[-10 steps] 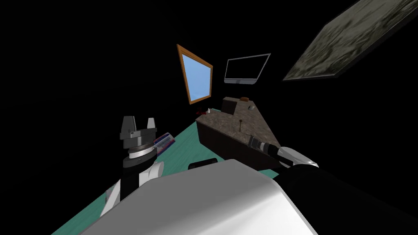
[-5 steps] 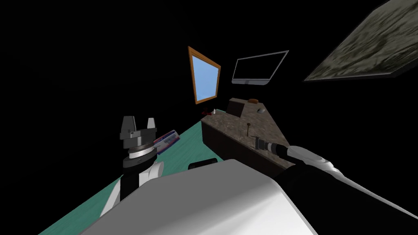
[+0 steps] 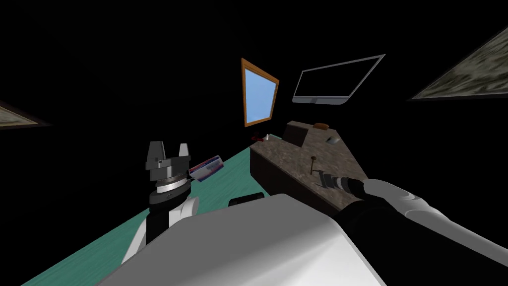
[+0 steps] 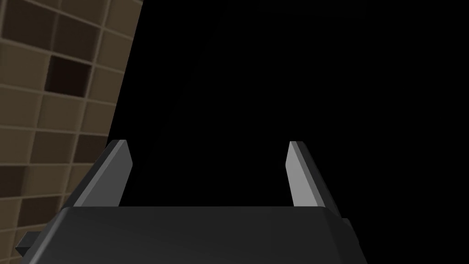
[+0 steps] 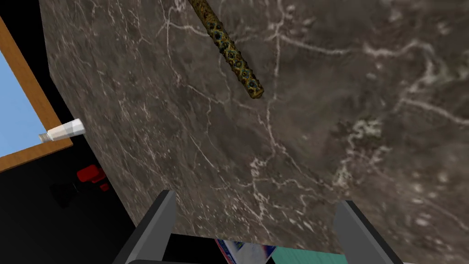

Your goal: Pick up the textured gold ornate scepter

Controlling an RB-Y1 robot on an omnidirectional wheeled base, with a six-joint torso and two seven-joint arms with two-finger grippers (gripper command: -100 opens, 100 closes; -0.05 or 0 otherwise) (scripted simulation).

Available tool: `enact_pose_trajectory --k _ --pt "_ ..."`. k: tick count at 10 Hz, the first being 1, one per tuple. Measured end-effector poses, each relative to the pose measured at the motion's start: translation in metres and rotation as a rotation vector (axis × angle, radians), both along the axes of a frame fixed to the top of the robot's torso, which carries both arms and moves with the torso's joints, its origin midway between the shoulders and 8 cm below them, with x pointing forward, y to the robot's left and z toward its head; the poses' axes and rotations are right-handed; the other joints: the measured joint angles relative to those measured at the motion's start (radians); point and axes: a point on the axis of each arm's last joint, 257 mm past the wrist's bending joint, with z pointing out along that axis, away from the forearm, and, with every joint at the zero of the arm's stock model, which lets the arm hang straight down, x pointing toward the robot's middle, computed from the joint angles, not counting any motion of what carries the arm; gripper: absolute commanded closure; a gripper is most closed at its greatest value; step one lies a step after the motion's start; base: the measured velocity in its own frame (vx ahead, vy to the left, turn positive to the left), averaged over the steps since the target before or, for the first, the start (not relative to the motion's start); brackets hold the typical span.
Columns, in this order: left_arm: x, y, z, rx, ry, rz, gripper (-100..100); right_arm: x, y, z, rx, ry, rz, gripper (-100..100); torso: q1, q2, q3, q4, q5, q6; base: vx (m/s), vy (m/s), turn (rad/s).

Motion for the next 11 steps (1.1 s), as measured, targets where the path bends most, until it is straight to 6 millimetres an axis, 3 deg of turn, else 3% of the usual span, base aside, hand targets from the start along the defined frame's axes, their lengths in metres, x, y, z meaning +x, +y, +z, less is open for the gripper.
enact_pose_trajectory --k 3,6,11 --pt "0.0 0.0 0.0 0.0 0.0 0.0 0 -0.025 -0.025 -0.004 -0.087 0.075 0.046 -100 0.0 0.0 0.0 0.0 0.0 0.001 0.036 -0.043 0.232" --pt "0.0 0.0 0.0 0.0 0.0 0.0 0 -0.08 -0.058 -0.004 -0.197 0.213 0.098 -100 -0.006 -0.002 -0.001 0.0 -0.001 0.0 0.054 -0.112 0.315" --pt "0.0 0.0 0.0 0.0 0.0 0.0 0 -0.141 -0.084 -0.005 -0.274 0.36 0.16 -100 -0.005 -0.002 -0.001 0.0 -0.001 0.0 0.032 -0.088 0.209"
